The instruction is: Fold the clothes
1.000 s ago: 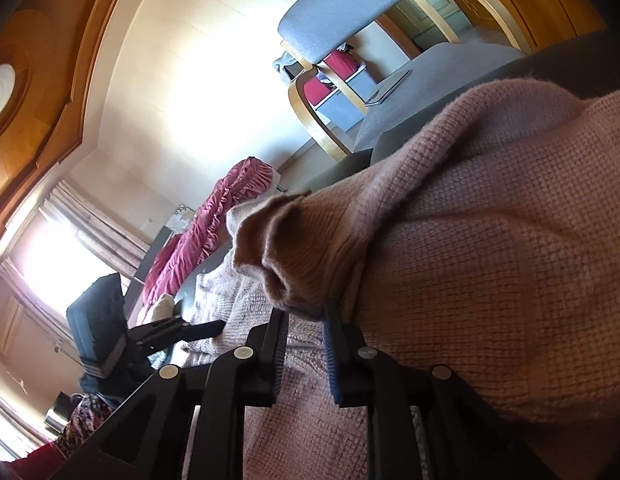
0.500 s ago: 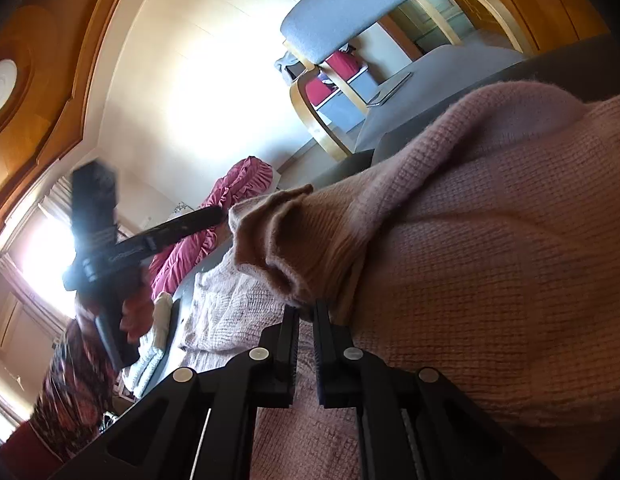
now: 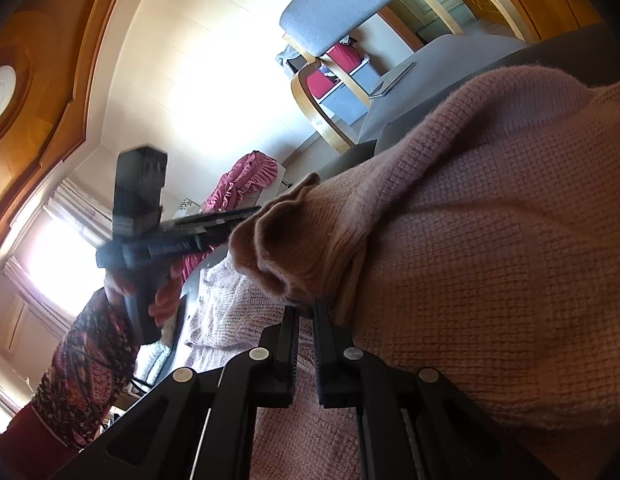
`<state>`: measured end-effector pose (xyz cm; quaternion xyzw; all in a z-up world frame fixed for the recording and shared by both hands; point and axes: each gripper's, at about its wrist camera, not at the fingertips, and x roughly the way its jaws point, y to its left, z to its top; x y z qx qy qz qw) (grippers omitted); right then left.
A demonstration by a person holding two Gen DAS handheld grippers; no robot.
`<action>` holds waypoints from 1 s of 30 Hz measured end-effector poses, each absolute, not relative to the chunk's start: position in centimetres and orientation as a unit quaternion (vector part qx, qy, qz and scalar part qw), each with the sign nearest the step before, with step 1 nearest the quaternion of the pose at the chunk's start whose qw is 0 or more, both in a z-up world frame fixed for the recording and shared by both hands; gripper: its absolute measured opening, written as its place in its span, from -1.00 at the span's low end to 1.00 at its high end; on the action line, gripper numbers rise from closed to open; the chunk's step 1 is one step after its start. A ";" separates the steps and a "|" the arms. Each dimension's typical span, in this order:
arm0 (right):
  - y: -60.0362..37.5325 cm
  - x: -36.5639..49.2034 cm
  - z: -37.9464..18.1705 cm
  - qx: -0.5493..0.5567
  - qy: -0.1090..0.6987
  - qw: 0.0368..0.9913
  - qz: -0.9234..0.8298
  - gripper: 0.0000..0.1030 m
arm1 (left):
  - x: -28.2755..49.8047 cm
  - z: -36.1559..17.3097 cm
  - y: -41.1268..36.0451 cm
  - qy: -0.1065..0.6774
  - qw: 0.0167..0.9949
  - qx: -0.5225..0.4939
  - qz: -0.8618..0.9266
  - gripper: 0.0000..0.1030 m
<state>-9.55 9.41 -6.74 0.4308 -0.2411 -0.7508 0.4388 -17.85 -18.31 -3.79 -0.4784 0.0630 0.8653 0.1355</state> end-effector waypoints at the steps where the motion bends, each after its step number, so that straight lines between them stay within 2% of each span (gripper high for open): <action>1: 9.5 -9.5 -6.7 0.431 -0.241 0.438 -0.751 -0.89 | -17.0 -3.5 -18.0 0.067 0.136 -0.467 0.871 -0.90; 4: 9.7 -9.4 -6.6 0.430 -0.244 0.437 -0.752 -0.89 | -14.1 -2.7 -17.1 0.093 0.132 -0.427 0.890 -0.93; 7: 10.0 -9.4 -6.5 0.427 -0.250 0.434 -0.753 -0.89 | -11.5 -2.3 -17.4 0.080 0.126 -0.410 0.900 -0.95; 8: 10.2 -9.4 -6.4 0.425 -0.252 0.432 -0.754 -0.89 | -10.6 -2.2 -17.7 0.069 0.121 -0.409 0.902 -1.00; 15: 10.9 -9.3 -6.2 0.415 -0.269 0.429 -0.756 -0.89 | -5.1 -5.2 -20.1 -0.026 0.085 -0.436 0.896 -1.00; 17: 10.8 -9.4 -6.2 0.416 -0.267 0.430 -0.755 -0.86 | -3.8 -6.0 -20.9 -0.077 0.082 -0.441 0.890 -1.00; 19: 10.8 -9.4 -6.2 0.420 -0.267 0.432 -0.753 -0.85 | -3.2 -5.9 -22.5 -0.165 0.087 -0.431 0.883 -0.81; 21: 10.7 -9.4 -6.1 0.421 -0.268 0.435 -0.750 -0.74 | -2.7 -5.7 -24.0 -0.251 0.091 -0.414 0.870 -0.06; 23: 10.7 -9.1 -5.8 0.416 -0.263 0.439 -0.752 -0.56 | -2.8 -4.7 -25.4 -0.324 0.090 -0.385 0.859 0.24; 25: 10.5 -8.8 -5.6 0.412 -0.253 0.444 -0.755 -0.53 | -3.8 -4.0 -25.8 -0.356 0.086 -0.385 0.847 0.28; 27: 10.2 -8.7 -5.4 0.410 -0.248 0.446 -0.756 -0.51 | -5.4 -3.7 -25.6 -0.374 0.079 -0.406 0.830 0.47; 30: 10.7 -8.5 -5.1 0.395 -0.258 0.449 -0.759 -0.50 | -8.1 -4.4 -24.8 -0.387 0.068 -0.456 0.799 0.47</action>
